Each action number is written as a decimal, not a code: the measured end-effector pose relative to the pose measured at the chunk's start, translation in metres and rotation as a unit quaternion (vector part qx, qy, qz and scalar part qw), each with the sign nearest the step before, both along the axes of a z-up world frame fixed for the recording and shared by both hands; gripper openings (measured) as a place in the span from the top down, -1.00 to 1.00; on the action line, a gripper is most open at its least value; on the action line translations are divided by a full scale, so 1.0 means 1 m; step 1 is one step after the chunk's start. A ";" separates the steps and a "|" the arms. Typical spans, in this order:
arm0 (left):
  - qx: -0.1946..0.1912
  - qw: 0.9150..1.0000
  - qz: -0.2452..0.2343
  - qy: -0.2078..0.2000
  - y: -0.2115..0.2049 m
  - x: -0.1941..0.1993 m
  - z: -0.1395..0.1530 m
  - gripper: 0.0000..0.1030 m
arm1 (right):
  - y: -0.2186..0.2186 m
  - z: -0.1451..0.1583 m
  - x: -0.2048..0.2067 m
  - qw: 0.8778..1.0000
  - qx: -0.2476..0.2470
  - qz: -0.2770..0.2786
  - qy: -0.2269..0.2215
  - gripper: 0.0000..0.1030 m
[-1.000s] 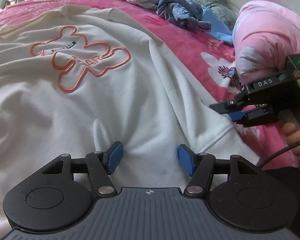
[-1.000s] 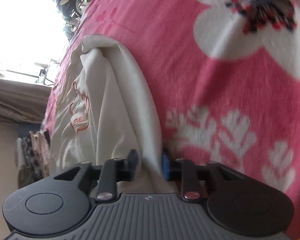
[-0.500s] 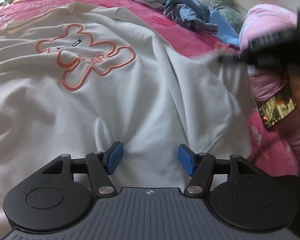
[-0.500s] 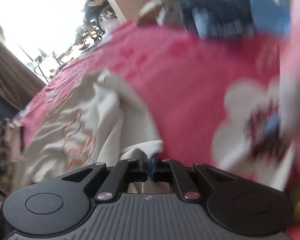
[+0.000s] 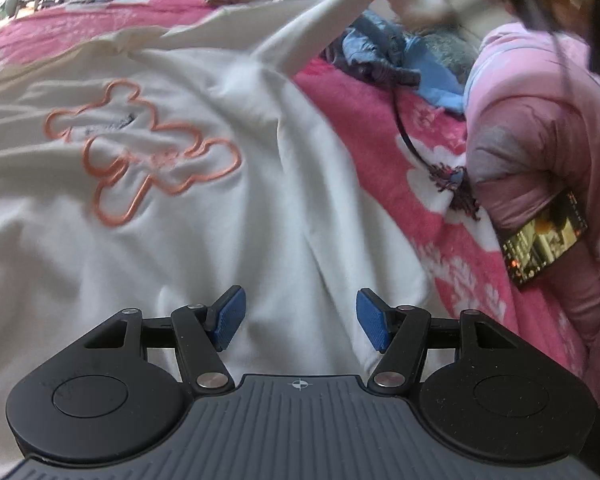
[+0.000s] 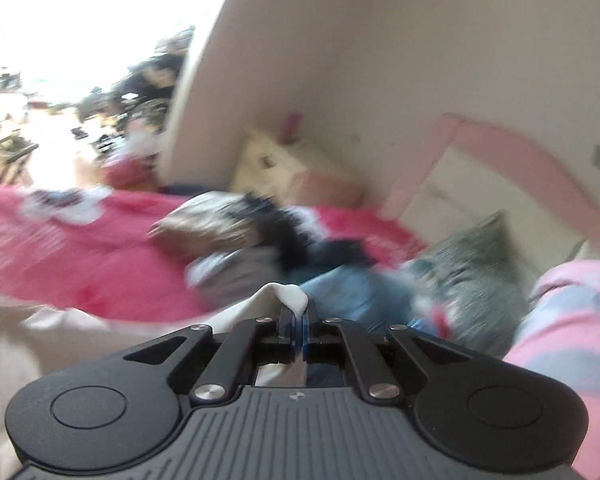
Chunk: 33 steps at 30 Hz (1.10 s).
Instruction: Fold clothes
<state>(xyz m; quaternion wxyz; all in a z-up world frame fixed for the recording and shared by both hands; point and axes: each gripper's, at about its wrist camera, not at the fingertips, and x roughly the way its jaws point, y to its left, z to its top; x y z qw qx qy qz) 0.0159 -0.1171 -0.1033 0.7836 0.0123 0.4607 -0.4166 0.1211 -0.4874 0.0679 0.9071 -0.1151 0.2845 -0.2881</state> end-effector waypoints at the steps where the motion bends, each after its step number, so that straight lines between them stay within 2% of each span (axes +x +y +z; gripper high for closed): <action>1: -0.002 1.000 0.000 0.005 -0.002 0.003 -0.001 -0.19 | -0.013 0.005 0.007 1.000 -0.004 -0.012 -0.003 0.93; 3: -0.006 1.000 -0.004 0.016 -0.004 0.007 -0.004 -0.20 | -0.038 0.011 0.022 0.999 -0.008 -0.037 -0.011 0.93; 8: -0.009 1.000 -0.010 0.024 -0.010 0.011 -0.012 -0.20 | -0.079 -0.002 0.065 0.997 -0.024 -0.079 0.001 0.93; 11: -0.013 0.999 -0.011 0.032 -0.011 0.014 -0.015 -0.19 | -0.096 -0.030 0.084 0.992 -0.037 -0.119 0.020 0.93; 12: -0.014 0.999 -0.012 0.033 -0.011 0.015 -0.015 -0.20 | -0.101 -0.042 0.090 0.989 -0.034 -0.136 0.037 0.90; 13: -0.014 0.999 -0.013 0.034 -0.011 0.017 -0.015 -0.19 | -0.109 -0.059 0.095 0.986 -0.017 -0.149 0.076 0.88; 14: -0.015 0.999 -0.013 0.037 -0.012 0.018 -0.015 -0.19 | -0.116 -0.074 0.099 0.981 -0.001 -0.161 0.112 0.68; 15: -0.016 0.999 -0.010 0.039 -0.012 0.019 -0.015 -0.20 | -0.114 -0.082 0.095 0.979 0.006 -0.158 0.130 0.19; 16: -0.018 0.999 -0.008 0.041 -0.013 0.020 -0.015 -0.19 | -0.113 -0.089 0.092 0.976 0.012 -0.156 0.149 0.02; 21: -0.038 0.998 0.014 0.046 -0.007 0.022 -0.009 -0.19 | -0.105 -0.126 0.072 0.960 0.042 -0.143 0.237 -0.20; 24: -0.052 0.998 0.023 0.040 0.001 0.020 -0.001 -0.20 | -0.089 -0.098 0.050 0.968 0.049 -0.122 0.213 -0.21; 28: -0.062 0.997 0.039 0.029 0.016 0.014 0.014 -0.19 | -0.062 -0.044 0.009 0.983 0.093 -0.079 0.136 -0.22; 33: -0.063 0.997 0.054 -0.002 0.049 -0.009 0.034 -0.20 | -0.012 0.020 -0.079 0.994 0.102 -0.014 0.043 -0.22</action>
